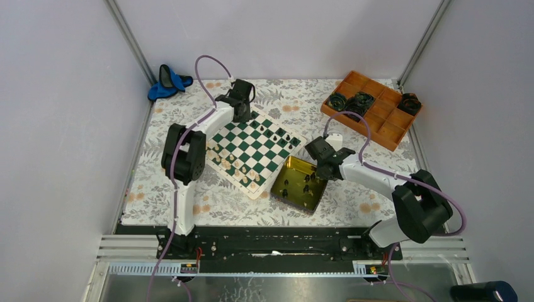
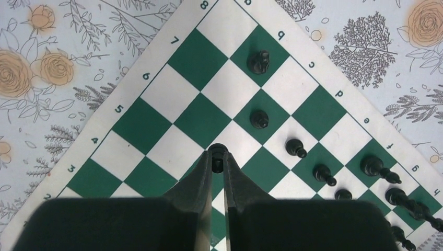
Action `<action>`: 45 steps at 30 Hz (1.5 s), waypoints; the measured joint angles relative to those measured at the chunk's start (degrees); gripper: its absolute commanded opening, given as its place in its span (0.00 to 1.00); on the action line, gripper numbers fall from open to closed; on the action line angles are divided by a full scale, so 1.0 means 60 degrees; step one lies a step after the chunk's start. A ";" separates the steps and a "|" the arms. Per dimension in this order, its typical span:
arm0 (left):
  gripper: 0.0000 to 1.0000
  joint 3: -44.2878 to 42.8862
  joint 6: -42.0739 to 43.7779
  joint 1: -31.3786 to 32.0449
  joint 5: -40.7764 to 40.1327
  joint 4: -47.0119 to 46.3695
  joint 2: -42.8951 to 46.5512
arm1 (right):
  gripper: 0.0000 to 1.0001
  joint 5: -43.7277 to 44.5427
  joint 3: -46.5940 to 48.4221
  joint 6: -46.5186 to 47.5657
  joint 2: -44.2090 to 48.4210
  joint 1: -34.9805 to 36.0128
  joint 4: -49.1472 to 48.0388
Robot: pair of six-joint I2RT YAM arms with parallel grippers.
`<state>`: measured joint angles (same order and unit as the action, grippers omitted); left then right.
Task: Set up the chess pieces on the board
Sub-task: Adjust the chessboard at the center of the board, then place the chess piece on the chessboard.
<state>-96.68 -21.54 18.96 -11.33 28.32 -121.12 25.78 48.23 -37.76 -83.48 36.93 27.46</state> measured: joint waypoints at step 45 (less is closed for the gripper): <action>0.20 -0.2208 -0.0208 -0.0331 0.0397 0.0168 -0.2149 | 0.00 -0.0076 0.0707 0.1180 -0.0761 -0.1428 -0.0208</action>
<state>-109.93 -22.79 16.97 -8.95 29.32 -134.02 25.32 52.47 -30.68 -88.05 28.36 26.22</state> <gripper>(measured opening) 0.146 0.010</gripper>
